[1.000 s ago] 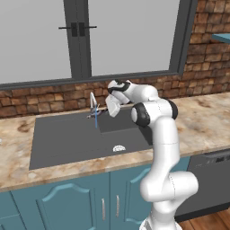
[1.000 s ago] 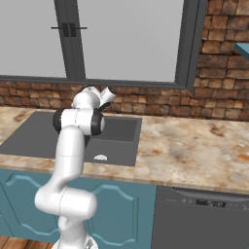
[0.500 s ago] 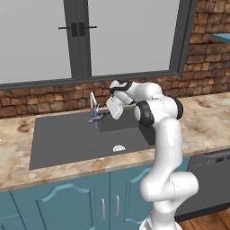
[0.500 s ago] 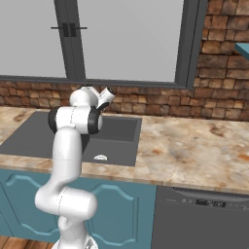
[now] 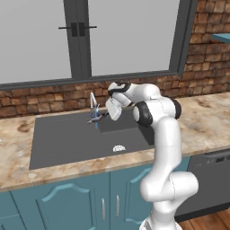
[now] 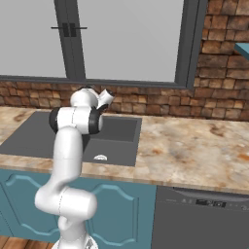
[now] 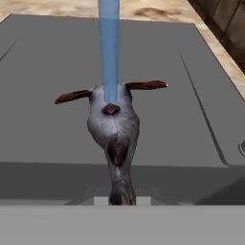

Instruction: Take the fish out of the fridge, briefly rinse it in the sink, and place it on the tray next to the sink.

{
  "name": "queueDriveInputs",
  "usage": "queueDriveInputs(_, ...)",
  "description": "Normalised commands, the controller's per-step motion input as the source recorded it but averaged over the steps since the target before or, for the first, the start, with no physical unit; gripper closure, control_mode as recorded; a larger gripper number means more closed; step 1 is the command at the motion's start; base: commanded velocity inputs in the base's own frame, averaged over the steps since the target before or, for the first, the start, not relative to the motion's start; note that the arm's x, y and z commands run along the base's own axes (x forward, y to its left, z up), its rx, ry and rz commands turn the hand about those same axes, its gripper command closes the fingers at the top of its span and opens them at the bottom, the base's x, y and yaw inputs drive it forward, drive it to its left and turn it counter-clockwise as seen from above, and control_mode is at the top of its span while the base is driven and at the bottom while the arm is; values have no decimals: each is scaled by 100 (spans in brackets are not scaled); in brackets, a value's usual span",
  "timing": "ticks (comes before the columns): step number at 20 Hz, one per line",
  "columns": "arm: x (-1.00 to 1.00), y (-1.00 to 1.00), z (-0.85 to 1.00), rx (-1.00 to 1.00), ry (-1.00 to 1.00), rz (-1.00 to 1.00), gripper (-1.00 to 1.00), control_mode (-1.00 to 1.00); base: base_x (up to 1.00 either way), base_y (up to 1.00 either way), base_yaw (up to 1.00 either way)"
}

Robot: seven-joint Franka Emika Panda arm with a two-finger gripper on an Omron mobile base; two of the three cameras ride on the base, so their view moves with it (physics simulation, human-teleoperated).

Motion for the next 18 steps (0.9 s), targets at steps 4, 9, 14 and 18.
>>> queueDriveInputs(4, -71, 1, 5, 1, 0, 2, 100, -100, 0, 0, 0)
queueDriveInputs(9, -100, 0, 41, 2, 0, 0, 100, -100, 0, 0, 0)
queueDriveInputs(14, -100, -2, 74, 1, 3, -9, 100, -100, 0, 0, 0)
queueDriveInputs(18, -100, -29, 80, 1, 0, -22, 100, -100, 0, 0, 0)
